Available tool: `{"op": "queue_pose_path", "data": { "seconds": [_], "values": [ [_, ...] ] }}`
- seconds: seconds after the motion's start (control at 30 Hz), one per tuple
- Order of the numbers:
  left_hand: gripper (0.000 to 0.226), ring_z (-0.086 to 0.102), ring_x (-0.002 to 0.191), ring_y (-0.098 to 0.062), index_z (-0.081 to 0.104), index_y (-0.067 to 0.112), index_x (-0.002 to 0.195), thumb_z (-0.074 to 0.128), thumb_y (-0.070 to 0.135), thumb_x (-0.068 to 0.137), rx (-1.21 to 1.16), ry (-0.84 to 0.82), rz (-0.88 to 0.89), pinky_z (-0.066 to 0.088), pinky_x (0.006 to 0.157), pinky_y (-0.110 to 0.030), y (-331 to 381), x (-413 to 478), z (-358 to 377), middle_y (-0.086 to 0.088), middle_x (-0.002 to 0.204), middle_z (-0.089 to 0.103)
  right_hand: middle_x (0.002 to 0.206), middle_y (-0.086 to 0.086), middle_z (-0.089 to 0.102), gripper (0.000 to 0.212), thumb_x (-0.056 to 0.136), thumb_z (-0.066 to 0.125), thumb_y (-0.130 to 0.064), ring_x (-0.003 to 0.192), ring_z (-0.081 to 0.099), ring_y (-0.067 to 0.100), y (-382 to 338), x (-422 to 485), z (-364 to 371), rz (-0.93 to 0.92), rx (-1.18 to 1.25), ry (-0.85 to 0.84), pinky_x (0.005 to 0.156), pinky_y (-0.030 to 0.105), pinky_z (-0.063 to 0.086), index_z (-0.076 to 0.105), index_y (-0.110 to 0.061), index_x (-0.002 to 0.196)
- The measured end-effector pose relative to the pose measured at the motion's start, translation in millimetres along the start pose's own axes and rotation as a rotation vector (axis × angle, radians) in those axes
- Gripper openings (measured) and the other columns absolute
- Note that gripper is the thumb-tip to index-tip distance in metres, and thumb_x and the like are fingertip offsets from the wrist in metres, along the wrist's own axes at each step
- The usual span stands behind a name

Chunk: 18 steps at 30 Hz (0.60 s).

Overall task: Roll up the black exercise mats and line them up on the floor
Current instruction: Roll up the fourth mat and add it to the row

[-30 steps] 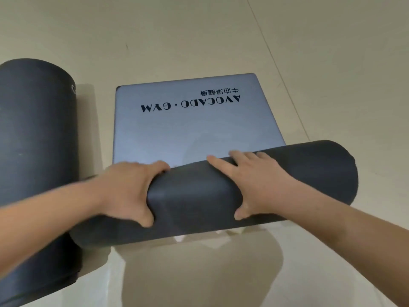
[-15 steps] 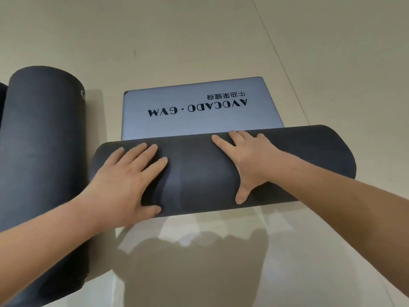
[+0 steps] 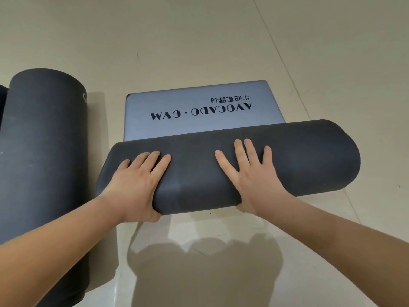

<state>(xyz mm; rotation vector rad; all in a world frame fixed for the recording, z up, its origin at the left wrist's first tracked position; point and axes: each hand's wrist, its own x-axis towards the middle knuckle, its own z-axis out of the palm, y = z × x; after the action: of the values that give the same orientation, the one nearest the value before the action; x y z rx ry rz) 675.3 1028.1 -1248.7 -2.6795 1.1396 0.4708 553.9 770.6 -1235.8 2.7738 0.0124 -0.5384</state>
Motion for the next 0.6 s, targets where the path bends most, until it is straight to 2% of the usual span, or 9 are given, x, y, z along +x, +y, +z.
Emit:
{"op": "queue_pose_path", "data": {
  "seconds": [0.07,0.17,0.3,0.4,0.43,0.5,0.53,0.6],
  "values": [
    [0.137,0.036,0.150,-0.027,0.014,0.026,0.166,0.068,0.080,0.052,-0.006,-0.032,0.023,0.044,0.115,-0.050,-2.3,8.4,-16.6,-0.001,0.165,0.031,0.166,0.030,0.011,0.141,0.073,0.081,-0.068,0.153,0.019,0.049,10.4,12.1,-4.3,-0.022,0.009,0.020,0.115,0.069,0.029,-0.019,-0.023,0.163],
    [0.131,0.046,0.142,-0.022,0.020,0.031,0.163,0.074,0.078,0.053,-0.034,-0.060,0.050,0.051,0.108,-0.045,-7.8,11.9,-29.5,0.007,0.159,0.040,0.150,0.020,0.039,0.135,0.065,0.081,-0.070,0.131,0.045,0.038,20.7,23.5,-12.5,-0.079,-0.009,0.031,0.102,0.056,0.041,-0.003,-0.027,0.161],
    [0.119,0.056,0.126,-0.012,0.027,0.040,0.154,0.075,0.078,0.052,-0.092,-0.109,0.089,0.055,0.100,-0.039,5.6,-0.4,-37.7,0.019,0.143,0.051,0.133,0.007,0.051,0.125,0.060,0.084,-0.066,0.118,0.053,0.029,36.5,12.9,-20.0,-0.125,0.035,-0.012,0.093,0.048,0.045,0.009,-0.034,0.155],
    [0.092,0.062,0.096,-0.004,0.041,0.052,0.127,0.082,0.069,0.046,-0.227,-0.233,0.116,0.057,0.085,-0.035,18.2,-9.0,-58.4,0.025,0.110,0.062,0.130,-0.003,0.055,0.130,0.053,0.084,-0.073,0.118,0.058,0.024,60.7,-2.5,-32.9,-0.180,0.115,-0.136,0.092,0.044,0.049,0.011,-0.041,0.156],
    [0.089,0.063,0.093,-0.003,0.044,0.054,0.123,0.086,0.065,0.045,-0.286,-0.304,0.105,0.057,0.084,-0.035,19.3,-10.7,-65.9,0.025,0.105,0.064,0.129,-0.007,0.057,0.132,0.050,0.084,-0.075,0.117,0.060,0.022,65.9,-6.7,-38.2,-0.195,0.150,-0.214,0.093,0.044,0.051,0.011,-0.044,0.156],
    [0.090,0.064,0.100,-0.003,0.047,0.057,0.124,0.091,0.060,0.045,-0.375,-0.415,0.071,0.057,0.090,-0.037,17.7,-14.6,-76.3,0.026,0.112,0.065,0.127,-0.013,0.059,0.133,0.045,0.087,-0.077,0.113,0.062,0.020,68.3,-6.4,-48.5,-0.212,0.208,-0.361,0.094,0.045,0.052,0.014,-0.052,0.153],
    [0.095,0.063,0.109,-0.005,0.046,0.057,0.130,0.092,0.058,0.047,-0.384,-0.426,0.066,0.056,0.095,-0.039,18.4,-18.1,-78.6,0.025,0.123,0.062,0.128,-0.015,0.060,0.133,0.042,0.089,-0.077,0.112,0.063,0.020,66.5,-1.3,-52.7,-0.217,0.235,-0.413,0.095,0.044,0.052,0.016,-0.055,0.151],
    [0.117,0.048,0.136,-0.014,0.026,0.049,0.156,0.084,0.061,0.055,-0.275,-0.318,0.053,0.053,0.105,-0.043,20.0,-26.4,-77.0,0.017,0.154,0.040,0.137,-0.017,0.058,0.133,0.039,0.096,-0.071,0.119,0.060,0.021,63.8,15.4,-62.9,-0.215,0.315,-0.466,0.102,0.046,0.050,0.021,-0.060,0.150]
  ]
}}
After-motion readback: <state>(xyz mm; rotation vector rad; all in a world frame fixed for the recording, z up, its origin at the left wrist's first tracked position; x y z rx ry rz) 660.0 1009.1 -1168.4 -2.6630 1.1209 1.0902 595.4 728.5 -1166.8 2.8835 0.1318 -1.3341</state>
